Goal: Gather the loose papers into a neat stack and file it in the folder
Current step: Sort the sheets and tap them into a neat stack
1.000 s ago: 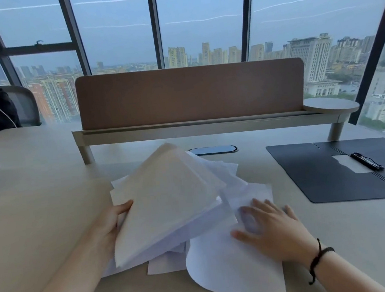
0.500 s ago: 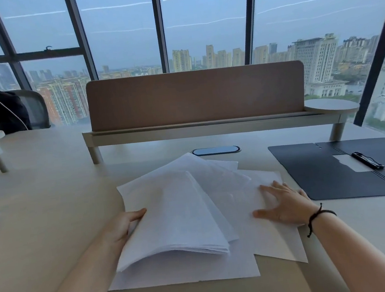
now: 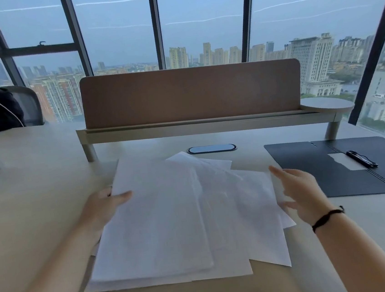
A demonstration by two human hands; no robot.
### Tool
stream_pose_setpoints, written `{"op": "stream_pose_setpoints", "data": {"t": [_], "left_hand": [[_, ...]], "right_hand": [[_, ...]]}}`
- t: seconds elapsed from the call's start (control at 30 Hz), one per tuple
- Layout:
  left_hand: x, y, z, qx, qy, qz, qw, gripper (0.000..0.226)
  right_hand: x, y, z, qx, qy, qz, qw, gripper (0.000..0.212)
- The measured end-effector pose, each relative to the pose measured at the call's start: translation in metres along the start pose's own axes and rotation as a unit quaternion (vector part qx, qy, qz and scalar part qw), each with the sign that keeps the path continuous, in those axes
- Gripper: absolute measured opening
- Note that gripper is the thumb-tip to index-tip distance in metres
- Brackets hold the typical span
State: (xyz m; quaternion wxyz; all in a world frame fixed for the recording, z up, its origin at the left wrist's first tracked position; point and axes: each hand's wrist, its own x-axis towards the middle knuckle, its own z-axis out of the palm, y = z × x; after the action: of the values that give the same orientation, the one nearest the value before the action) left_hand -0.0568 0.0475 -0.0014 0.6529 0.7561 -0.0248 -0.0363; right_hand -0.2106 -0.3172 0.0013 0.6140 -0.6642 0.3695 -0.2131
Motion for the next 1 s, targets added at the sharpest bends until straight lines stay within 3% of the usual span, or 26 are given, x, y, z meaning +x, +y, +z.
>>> {"op": "stream_pose_setpoints", "data": {"t": [0.1,0.23,0.33,0.47,0.53,0.67,0.8,0.9,1.0], "left_hand": [[0.010,-0.012,-0.008,0.048,0.008,-0.014,0.999,0.017],[0.012,-0.021,-0.002,0.049,0.001,-0.038,0.998,0.018],[0.005,-0.022,0.010,0.018,-0.033,-0.053,0.998,0.018],[-0.010,-0.023,0.027,-0.017,-0.105,-0.073,0.992,0.017],[-0.014,-0.024,0.033,-0.034,-0.138,-0.082,0.986,0.019],[-0.004,-0.020,0.022,-0.013,-0.084,-0.051,0.995,0.010],[0.007,-0.017,-0.007,0.041,-0.030,-0.009,0.999,0.017],[0.006,-0.016,-0.012,0.052,-0.048,-0.006,0.997,0.020],[0.005,-0.018,-0.008,0.050,-0.065,0.001,0.997,0.021]], "right_hand": [[-0.006,-0.010,-0.003,0.063,-0.074,0.101,0.990,0.048],[0.005,0.003,0.003,0.116,-0.046,0.117,0.985,0.042],[0.011,0.023,0.017,0.024,-0.021,0.067,0.997,0.024],[0.011,0.038,0.038,-0.123,-0.037,-0.047,0.991,0.023],[0.010,0.037,0.041,-0.138,-0.052,-0.079,0.986,0.021],[0.012,0.037,0.033,-0.108,-0.068,-0.087,0.988,0.017],[0.012,0.039,0.029,-0.171,-0.071,-0.112,0.976,0.010],[0.012,0.039,0.026,-0.247,-0.026,-0.149,0.957,0.036],[0.007,0.035,0.025,-0.311,0.023,-0.215,0.925,0.040]]}}
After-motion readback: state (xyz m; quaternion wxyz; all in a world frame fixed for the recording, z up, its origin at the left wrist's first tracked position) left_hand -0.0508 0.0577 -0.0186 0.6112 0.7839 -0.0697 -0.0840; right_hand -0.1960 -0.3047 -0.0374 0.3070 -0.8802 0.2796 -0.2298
